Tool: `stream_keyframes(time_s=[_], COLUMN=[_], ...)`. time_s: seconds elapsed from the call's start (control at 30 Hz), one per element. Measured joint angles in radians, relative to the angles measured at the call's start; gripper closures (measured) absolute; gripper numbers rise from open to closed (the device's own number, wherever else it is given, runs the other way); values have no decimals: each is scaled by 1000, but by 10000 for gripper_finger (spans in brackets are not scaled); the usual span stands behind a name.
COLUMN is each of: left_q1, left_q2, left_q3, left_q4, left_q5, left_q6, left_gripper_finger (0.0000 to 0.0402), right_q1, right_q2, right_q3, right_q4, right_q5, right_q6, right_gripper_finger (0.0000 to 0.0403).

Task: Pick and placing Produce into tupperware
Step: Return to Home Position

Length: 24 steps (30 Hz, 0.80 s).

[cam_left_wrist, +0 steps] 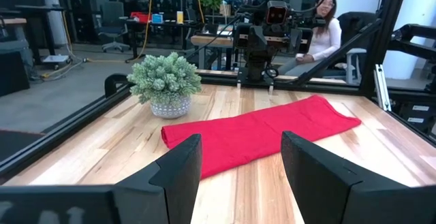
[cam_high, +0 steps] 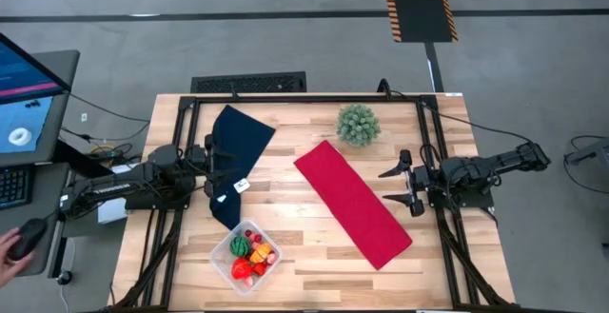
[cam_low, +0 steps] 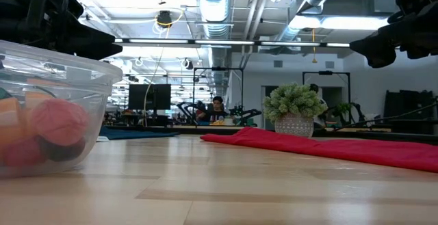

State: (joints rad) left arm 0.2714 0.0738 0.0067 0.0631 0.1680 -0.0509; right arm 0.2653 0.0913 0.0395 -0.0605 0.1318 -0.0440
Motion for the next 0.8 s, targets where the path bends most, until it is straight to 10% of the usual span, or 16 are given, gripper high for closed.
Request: stream_keyframes(time_s=[0.8], left_q1=[0], left_q2=[0], left_q3=[0], left_q4=[0], left_q5=[0], left_q6=[3], left_gripper_finger=[210], right_q1=[0], right_q2=[0], right_q3=[0], right_q4=[0], right_q5=[0], right_q6=[0], right_gripper_finger=[90])
